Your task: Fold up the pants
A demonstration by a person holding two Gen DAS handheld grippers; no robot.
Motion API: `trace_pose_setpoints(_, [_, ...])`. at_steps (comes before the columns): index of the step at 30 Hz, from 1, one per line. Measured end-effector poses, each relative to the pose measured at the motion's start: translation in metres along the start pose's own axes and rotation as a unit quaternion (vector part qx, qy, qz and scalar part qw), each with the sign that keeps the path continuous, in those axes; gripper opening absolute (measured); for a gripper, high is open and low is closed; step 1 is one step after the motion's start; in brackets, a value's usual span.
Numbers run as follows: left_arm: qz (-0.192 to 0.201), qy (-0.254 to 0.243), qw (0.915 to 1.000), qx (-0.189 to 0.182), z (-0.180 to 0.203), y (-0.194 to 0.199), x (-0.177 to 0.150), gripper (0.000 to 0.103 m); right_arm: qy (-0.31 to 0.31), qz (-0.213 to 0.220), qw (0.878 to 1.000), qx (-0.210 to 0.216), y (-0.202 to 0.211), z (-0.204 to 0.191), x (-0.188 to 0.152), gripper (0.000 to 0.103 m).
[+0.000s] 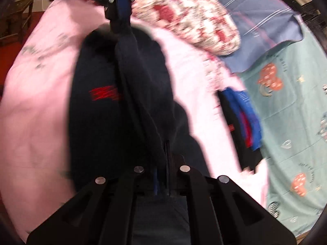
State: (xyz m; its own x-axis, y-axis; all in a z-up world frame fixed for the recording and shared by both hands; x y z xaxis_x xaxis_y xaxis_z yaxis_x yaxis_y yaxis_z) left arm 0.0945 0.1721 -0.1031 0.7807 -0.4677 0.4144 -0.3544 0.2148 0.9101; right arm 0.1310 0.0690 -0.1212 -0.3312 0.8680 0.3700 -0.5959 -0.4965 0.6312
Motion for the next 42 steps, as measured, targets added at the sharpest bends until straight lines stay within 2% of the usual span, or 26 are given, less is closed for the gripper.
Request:
trace_pose_setpoints(4, [-0.001, 0.01, 0.9998, 0.019, 0.009, -0.005, -0.016, 0.011, 0.009, 0.008, 1.0, 0.009, 0.008, -0.022, 0.001, 0.006])
trace_pose_setpoints(8, [0.01, 0.038, 0.9991, 0.014, 0.005, -0.015, -0.024, 0.015, 0.001, 0.0, 1.0, 0.01, 0.001, -0.033, -0.004, 0.007])
trace_pose_setpoints(10, [0.008, 0.049, 0.9986, 0.014, 0.003, -0.025, -0.027, 0.015, 0.0, 0.005, 1.0, -0.012, -0.001, -0.036, -0.004, 0.009])
trace_pose_setpoints(11, [0.011, 0.054, 0.9983, 0.018, 0.003, -0.025, -0.027, 0.015, 0.001, 0.004, 1.0, -0.025, 0.002, -0.036, -0.004, 0.018])
trace_pose_setpoints(12, [0.013, 0.059, 0.998, 0.018, 0.005, -0.022, -0.026, 0.015, -0.005, 0.004, 0.999, -0.036, 0.007, -0.032, -0.005, 0.036])
trace_pose_setpoints(13, [0.016, 0.062, 0.9978, 0.019, 0.005, -0.017, -0.024, 0.021, -0.024, 0.01, 0.999, -0.034, 0.018, -0.028, -0.007, 0.043])
trace_pose_setpoints(14, [0.023, 0.065, 0.9974, 0.02, 0.009, -0.008, -0.022, 0.037, -0.049, 0.016, 0.999, -0.015, 0.027, -0.024, -0.01, 0.051])
trace_pose_setpoints(15, [0.043, 0.067, 0.9966, 0.022, 0.014, 0.006, -0.015, 0.067, -0.087, 0.016, 0.996, 0.014, 0.036, -0.018, -0.016, 0.054])
trace_pose_setpoints(16, [0.06, 0.067, 0.9955, 0.029, 0.016, 0.015, -0.01, 0.076, -0.132, 0.013, 0.99, 0.041, 0.045, -0.009, -0.025, 0.054])
trace_pose_setpoints(17, [0.081, 0.066, 0.9939, 0.035, 0.021, 0.026, -0.003, 0.077, -0.174, 0.007, 0.983, 0.054, 0.051, 0.001, -0.035, 0.054])
trace_pose_setpoints(18, [0.105, 0.066, 0.992, 0.023, 0.03, 0.036, 0.008, 0.077, -0.221, -0.004, 0.974, 0.059, 0.055, 0.015, -0.049, 0.054])
trace_pose_setpoints(20, [0.145, 0.065, 0.9874, 0.004, 0.045, 0.047, 0.031, 0.077, -0.337, -0.035, 0.939, 0.055, 0.059, 0.05, -0.091, 0.054])
trace_pose_setpoints(21, [0.168, 0.065, 0.9835, -0.011, 0.056, 0.048, 0.048, 0.077, -0.398, -0.048, 0.915, 0.055, 0.06, 0.067, -0.116, 0.054])
trace_pose_setpoints(23, [0.195, 0.064, 0.9774, -0.049, 0.076, 0.036, 0.076, 0.077, -0.54, -0.072, 0.837, 0.058, 0.065, 0.099, -0.177, 0.054])
trace_pose_setpoints(24, [0.208, 0.062, 0.9733, -0.075, 0.088, 0.026, 0.091, 0.077, -0.605, -0.08, 0.79, 0.061, 0.067, 0.111, -0.209, 0.054])
trace_pose_setpoints(25, [0.211, 0.061, 0.9712, -0.093, 0.095, 0.014, 0.103, 0.077, -0.672, -0.094, 0.732, 0.06, 0.071, 0.122, -0.247, 0.054])
trace_pose_setpoints(26, [0.208, 0.059, 0.9705, -0.106, 0.103, 0.001, 0.117, 0.076, -0.718, -0.103, 0.686, 0.056, 0.075, 0.128, -0.277, 0.054])
trace_pose_setpoints(28, [0.186, 0.066, 0.9729, -0.12, 0.118, -0.033, 0.139, 0.072, -0.78, -0.111, 0.615, 0.035, 0.086, 0.137, -0.33, 0.054])
trace_pose_setpoints(29, [0.173, 0.075, 0.9732, -0.132, 0.124, -0.049, 0.147, 0.063, -0.794, -0.112, 0.597, 0.025, 0.091, 0.14, -0.346, 0.055])
trace_pose_setpoints(30, [0.16, 0.083, 0.9738, -0.139, 0.127, -0.063, 0.154, 0.053, -0.804, -0.115, 0.583, 0.015, 0.096, 0.141, -0.359, 0.055])
trace_pose_setpoints(31, [0.147, 0.09, 0.975, -0.14, 0.128, -0.075, 0.159, 0.048, -0.811, -0.112, 0.574, 0.009, 0.1, 0.144, -0.371, 0.055])
trace_pose_setpoints(32, [0.136, 0.098, 0.9763, -0.137, 0.127, -0.086, 0.163, 0.043, -0.814, -0.108, 0.571, 0.008, 0.103, 0.145, -0.377, 0.055])
trace_pose_setpoints(34, [0.119, 0.101, 0.98, -0.123, 0.133, -0.103, 0.166, 0.043, -0.817, -0.103, 0.567, 0.005, 0.103, 0.148, -0.385, 0.055])
trace_pose_setpoints(36, [0.113, 0.092, 0.9825, -0.116, 0.138, -0.108, 0.168, 0.048, -0.817, -0.101, 0.568, 0.005, 0.097, 0.151, -0.387, 0.055])
trace_pose_setpoints(38, [0.109, 0.081, 0.9857, -0.099, 0.145, -0.113, 0.169, 0.059, -0.816, -0.099, 0.569, 0.011, 0.092, 0.15, -0.387, 0.055])
trace_pose_setpoints(42, [0.083, 0.071, 0.9934, -0.034, 0.141, -0.124, 0.163, 0.06, -0.814, -0.09, 0.573, 0.034, 0.087, 0.144, -0.393, 0.055])
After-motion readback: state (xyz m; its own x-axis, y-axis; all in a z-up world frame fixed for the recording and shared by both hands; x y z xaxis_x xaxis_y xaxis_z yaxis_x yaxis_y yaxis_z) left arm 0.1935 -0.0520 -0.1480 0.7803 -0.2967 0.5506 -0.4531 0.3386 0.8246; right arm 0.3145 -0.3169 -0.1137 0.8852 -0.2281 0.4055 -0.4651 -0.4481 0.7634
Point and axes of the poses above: each gripper's, at about its wrist camera, not at the fingertips, and y roughly against the way its jaws point, z to its right, x to its top, the point moved 10 cm from there along -y, roughly the way its jaws point, and after that the axes turned 8 degrees about -x, right-handed, at the moved point
